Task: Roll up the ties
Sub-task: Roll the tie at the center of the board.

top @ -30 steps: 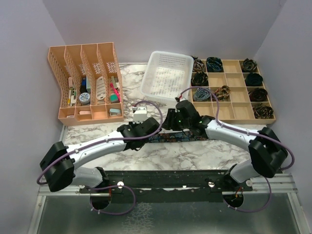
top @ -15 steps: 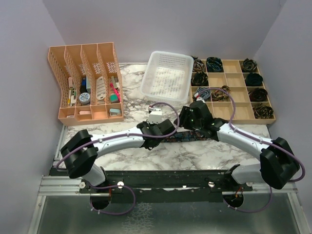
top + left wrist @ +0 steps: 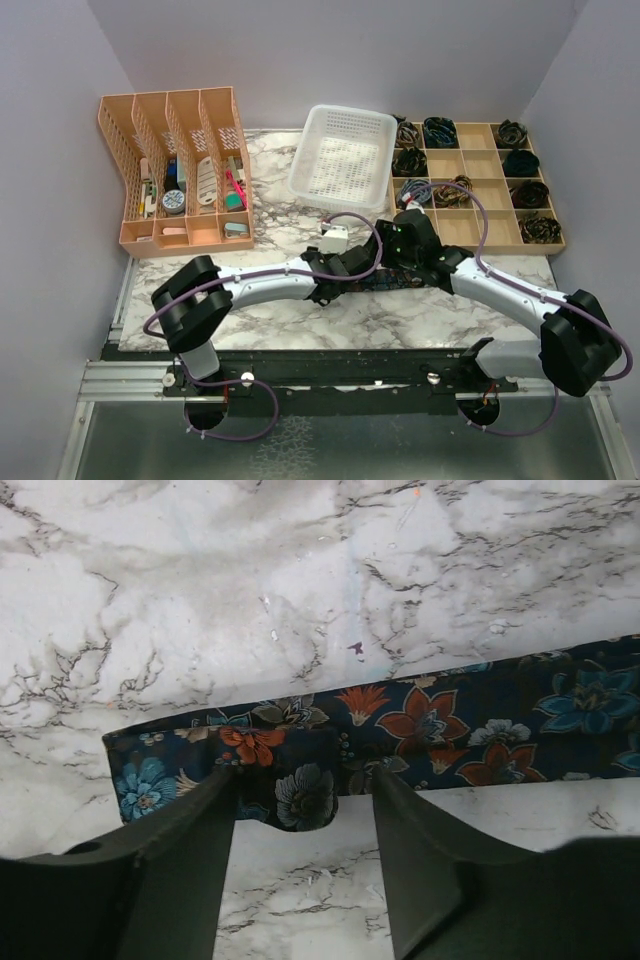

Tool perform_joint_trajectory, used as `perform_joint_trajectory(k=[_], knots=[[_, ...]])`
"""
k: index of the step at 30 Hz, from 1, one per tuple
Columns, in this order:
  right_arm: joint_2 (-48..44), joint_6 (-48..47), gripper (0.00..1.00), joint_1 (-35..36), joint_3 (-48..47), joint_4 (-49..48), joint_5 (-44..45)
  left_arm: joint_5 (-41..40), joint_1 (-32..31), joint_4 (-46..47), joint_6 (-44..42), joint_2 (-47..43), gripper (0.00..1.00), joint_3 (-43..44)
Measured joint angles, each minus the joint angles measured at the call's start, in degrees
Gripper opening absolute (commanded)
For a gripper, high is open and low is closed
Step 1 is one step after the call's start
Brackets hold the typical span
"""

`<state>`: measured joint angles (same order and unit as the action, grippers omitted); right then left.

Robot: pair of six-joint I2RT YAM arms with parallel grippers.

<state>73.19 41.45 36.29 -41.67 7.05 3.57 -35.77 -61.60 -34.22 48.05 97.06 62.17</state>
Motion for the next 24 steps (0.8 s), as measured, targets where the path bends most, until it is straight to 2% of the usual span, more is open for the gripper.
perform_joint_trajectory(k=[5,9,12,15,17,20,24], knots=[[0.0,-1.3,0.67,-0.6,0.1,0.1,-0.2,2.1,0.0,3.6,-0.3,-5.2,0.73,-1.7],[0.0,-3.6,0.87,-0.8,0.1,-0.2,-2.7,3.0,0.0,7.2,-0.3,-14.9,0.78,-6.3],[0.0,-7.6,0.93,-0.9,0.1,-1.8,-6.8,3.4,0.7,9.7,-0.3,-21.9,0.8,-10.2],[0.0,-13.9,0.93,-0.9,1.0,-7.5,-13.3,4.4,3.3,11.1,0.0,-28.3,0.81,-15.6],[0.0,-19.1,0.96,-0.6,3.8,-15.6,-18.8,5.6,6.2,12.0,0.2,-31.5,0.81,-19.3],[0.4,-29.8,0.95,2.5,8.9,-25.6,-23.3,8.5,11.6,13.5,0.5,-36.3,0.82,-25.1],[6.2,-45.7,0.94,7.0,6.6,-27.7,-28.0,12.2,18.3,14.8,1.3,-41.6,0.83,-30.9]])
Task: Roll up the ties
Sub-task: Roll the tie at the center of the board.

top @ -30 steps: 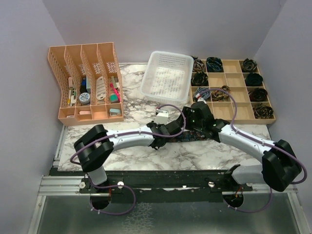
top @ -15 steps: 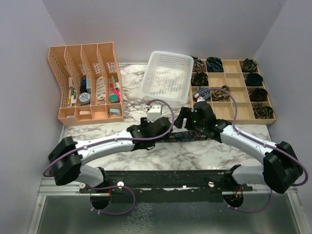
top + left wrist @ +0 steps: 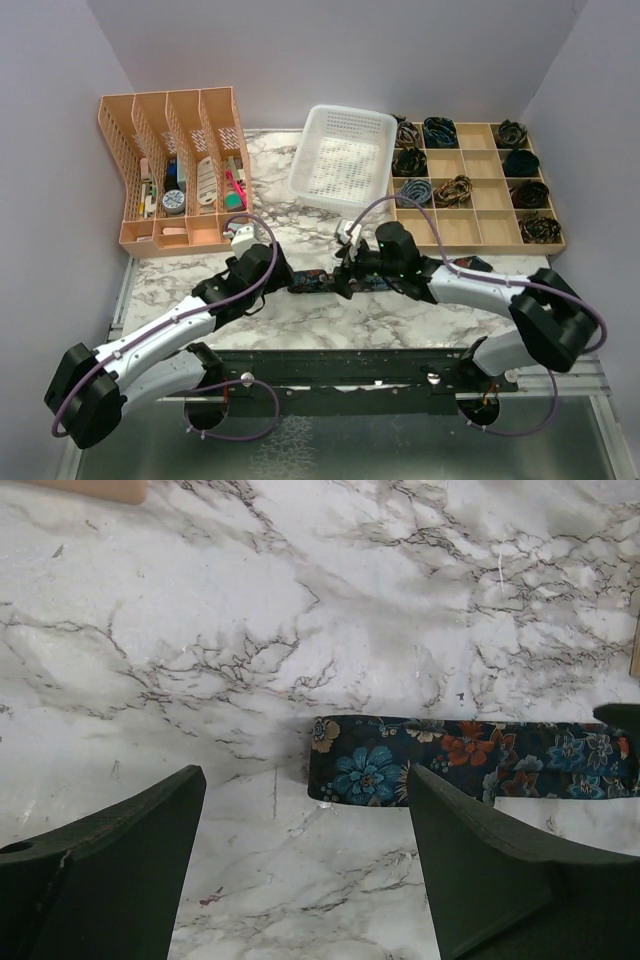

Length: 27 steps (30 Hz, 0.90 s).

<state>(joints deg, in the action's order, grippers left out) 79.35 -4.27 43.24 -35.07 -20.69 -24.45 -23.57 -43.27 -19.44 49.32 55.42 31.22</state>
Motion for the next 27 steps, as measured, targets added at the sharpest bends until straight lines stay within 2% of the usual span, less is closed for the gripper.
perform_joint_trajectory(k=[6,14,21,27], knots=[[9.6,-17.1,1.0,4.1,-5.9,0.6,-2.0,4.2,5.0,1.2,0.5,-2.6,0.84,-3.0],[17.7,-22.9,0.99,5.1,-9.8,1.0,-4.3,8.6,10.4,1.2,0.1,-5.2,0.84,-6.6],[22.9,-24.7,0.84,5.1,-13.7,1.5,-6.7,10.5,13.3,1.0,-1.7,-6.1,0.85,-6.6],[27.1,-24.3,0.66,5.0,-14.8,1.9,-8.9,11.6,15.0,1.0,-2.4,-6.1,0.85,-6.7]])
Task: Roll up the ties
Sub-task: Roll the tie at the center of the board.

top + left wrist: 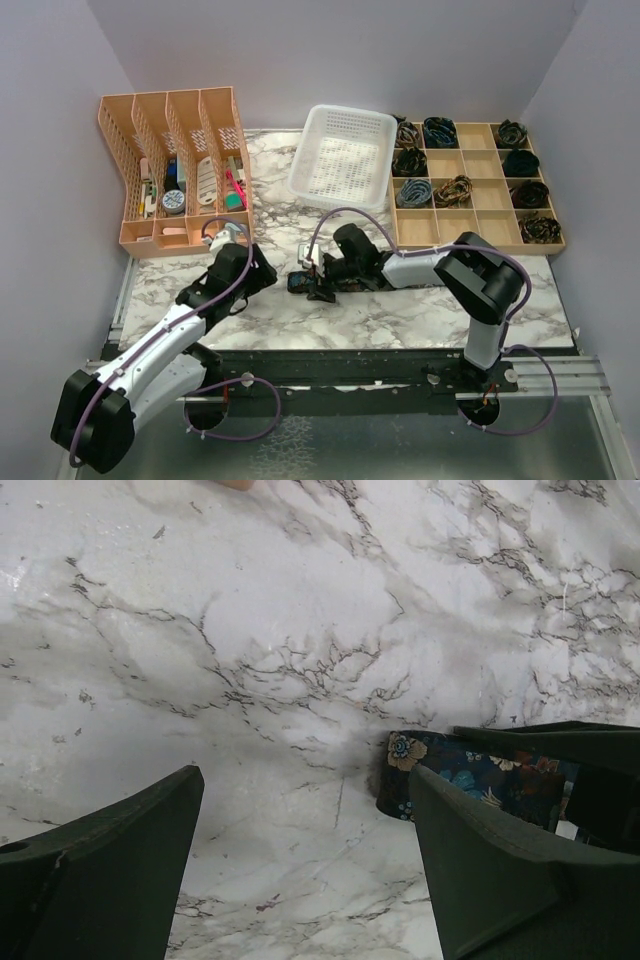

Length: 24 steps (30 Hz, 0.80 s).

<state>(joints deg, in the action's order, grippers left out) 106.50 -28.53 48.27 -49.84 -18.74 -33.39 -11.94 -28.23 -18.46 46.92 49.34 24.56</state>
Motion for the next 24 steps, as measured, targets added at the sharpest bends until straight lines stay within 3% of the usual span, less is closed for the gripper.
perform_joint_trajectory(k=[8,16,18,21,24], knots=[[1.6,2.0,0.4,0.0,-1.0,-1.0,-1.8,1.9,2.8,1.1,-0.2,0.0,0.85,-3.7],[5.4,6.0,0.39,2.4,-3.6,-5.7,-1.9,3.6,5.1,2.4,-0.6,0.0,0.85,-4.5],[6.5,6.8,0.44,3.9,-4.6,-6.6,-1.2,3.7,5.7,2.5,-0.5,-0.1,0.85,-4.9],[7.6,8.5,0.67,5.3,-5.6,-8.1,0.2,3.7,6.8,2.0,-0.2,-1.8,0.85,-5.6],[7.7,9.0,0.82,6.0,-6.6,-6.8,1.5,3.6,7.6,0.7,0.0,-4.6,0.85,-5.7]])
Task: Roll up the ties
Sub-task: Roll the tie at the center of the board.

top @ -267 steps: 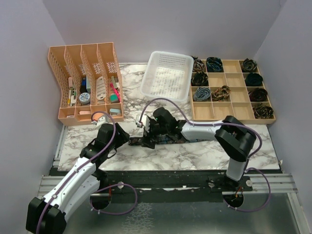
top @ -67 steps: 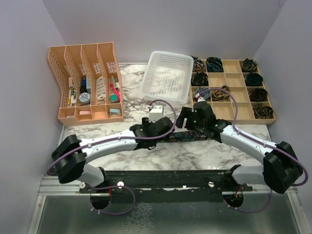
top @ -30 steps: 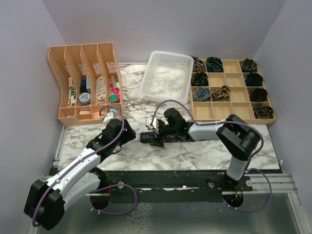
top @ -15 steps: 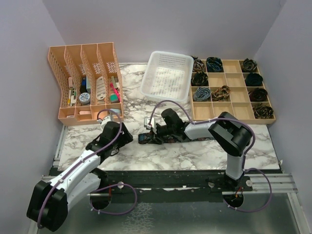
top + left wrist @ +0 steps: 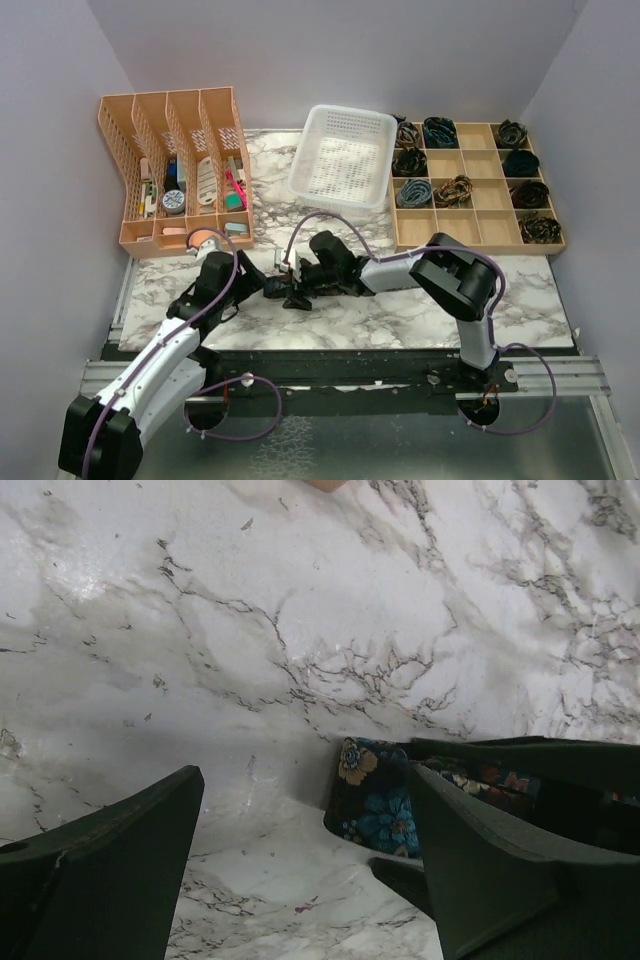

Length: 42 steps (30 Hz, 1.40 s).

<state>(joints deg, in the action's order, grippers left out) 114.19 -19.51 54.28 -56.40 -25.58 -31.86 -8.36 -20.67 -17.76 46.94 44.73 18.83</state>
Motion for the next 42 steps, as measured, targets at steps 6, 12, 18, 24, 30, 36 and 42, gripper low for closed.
perform_joint_trajectory(k=[6,12,18,24,30,36,42], knots=[[-3.4,-0.9,1.0,0.1,-0.9,6.5,4.0,-0.7,0.2,-2.4,1.8,-8.2,0.85,-0.6],[-13.0,1.6,1.0,-0.1,2.1,6.8,7.0,-1.6,0.3,-4.3,3.0,-11.9,0.85,-0.6],[-21.7,11.5,1.0,-0.1,7.5,4.8,13.1,-1.3,0.3,-4.2,3.1,-10.9,0.85,-0.9],[-26.5,31.7,1.0,-0.3,7.3,10.5,24.1,0.9,0.3,-1.8,3.2,-10.2,0.85,-2.8],[-31.8,48.3,1.0,-0.6,14.3,9.8,30.3,2.1,0.3,-0.3,3.2,-10.2,0.85,-3.1],[-31.4,54.7,0.98,-0.6,14.1,11.1,30.0,2.4,0.3,-0.3,3.0,-10.1,0.87,-3.1],[-27.3,63.2,0.93,-0.6,9.7,14.5,29.3,2.4,0.3,-1.6,2.8,-10.6,0.95,-3.1]])
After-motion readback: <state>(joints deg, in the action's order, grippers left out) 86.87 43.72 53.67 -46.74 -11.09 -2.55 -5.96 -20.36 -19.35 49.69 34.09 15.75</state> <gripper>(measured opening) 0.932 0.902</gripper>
